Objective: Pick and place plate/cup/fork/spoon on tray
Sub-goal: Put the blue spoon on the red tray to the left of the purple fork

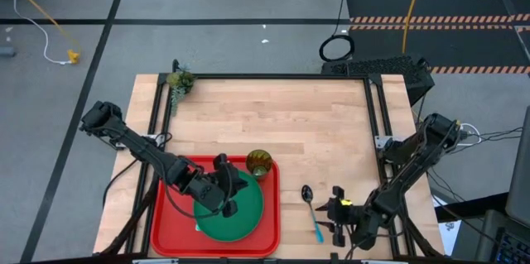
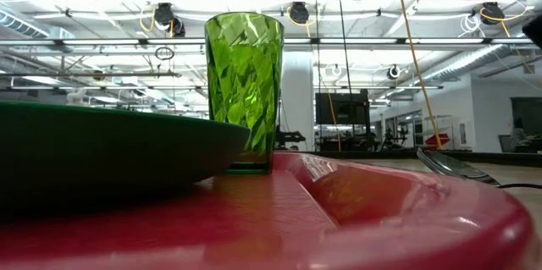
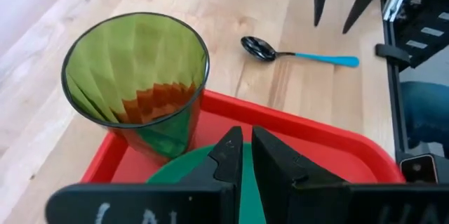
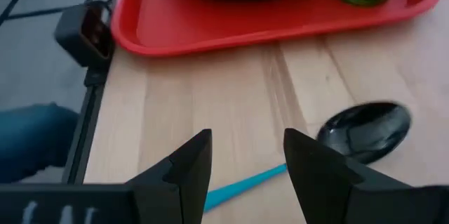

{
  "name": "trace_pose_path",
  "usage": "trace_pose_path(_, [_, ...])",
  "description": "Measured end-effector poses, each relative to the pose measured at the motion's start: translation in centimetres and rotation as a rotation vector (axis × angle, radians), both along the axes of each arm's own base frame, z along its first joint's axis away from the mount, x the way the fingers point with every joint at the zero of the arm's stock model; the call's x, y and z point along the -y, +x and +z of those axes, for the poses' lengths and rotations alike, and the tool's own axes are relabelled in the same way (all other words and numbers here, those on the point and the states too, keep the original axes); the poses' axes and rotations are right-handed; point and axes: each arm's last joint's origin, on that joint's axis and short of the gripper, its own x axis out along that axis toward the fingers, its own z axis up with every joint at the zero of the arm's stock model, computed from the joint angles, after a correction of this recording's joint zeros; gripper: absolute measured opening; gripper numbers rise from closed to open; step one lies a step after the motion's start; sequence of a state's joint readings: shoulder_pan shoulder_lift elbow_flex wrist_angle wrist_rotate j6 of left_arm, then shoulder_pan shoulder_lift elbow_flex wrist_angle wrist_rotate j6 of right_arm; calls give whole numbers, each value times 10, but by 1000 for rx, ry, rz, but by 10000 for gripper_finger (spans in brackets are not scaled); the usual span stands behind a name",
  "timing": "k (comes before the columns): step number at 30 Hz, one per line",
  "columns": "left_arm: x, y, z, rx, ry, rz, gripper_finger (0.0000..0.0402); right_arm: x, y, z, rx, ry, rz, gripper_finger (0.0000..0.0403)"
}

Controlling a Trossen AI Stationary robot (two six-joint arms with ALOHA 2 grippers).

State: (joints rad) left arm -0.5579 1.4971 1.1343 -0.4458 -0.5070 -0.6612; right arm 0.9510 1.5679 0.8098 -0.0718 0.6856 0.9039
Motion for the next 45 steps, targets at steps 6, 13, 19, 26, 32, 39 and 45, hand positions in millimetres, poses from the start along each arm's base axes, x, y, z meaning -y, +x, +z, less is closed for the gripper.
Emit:
trace_pose_path(6, [0, 0, 0, 7, 19, 5, 35, -2, 0, -18, 48, -71, -103, 171])
trace_pose_path(13, [2, -1, 0, 8, 14, 0, 35, -8, 1, -40, 30, -48, -151, 171])
trace_pose_path(19, [4, -2, 0, 17, 27, 9, 35, -10, 2, -56, -2, -71, -142, 171])
trace_pose_path(26, [4, -3, 0, 19, 25, 14, 35, -6, 7, -67, -16, -94, -175, 171])
trace_pose_path(32, [4, -3, 0, 19, 25, 12, 35, 8, 19, -68, -42, -140, -224, 156])
trace_pose_path(39, [10, -7, 0, 10, 38, -19, 35, 32, 25, -73, -155, -211, -312, 92])
trace_pose_path(45, [13, -12, -3, -27, 66, -38, 35, 51, 19, -62, -249, -274, -376, 45])
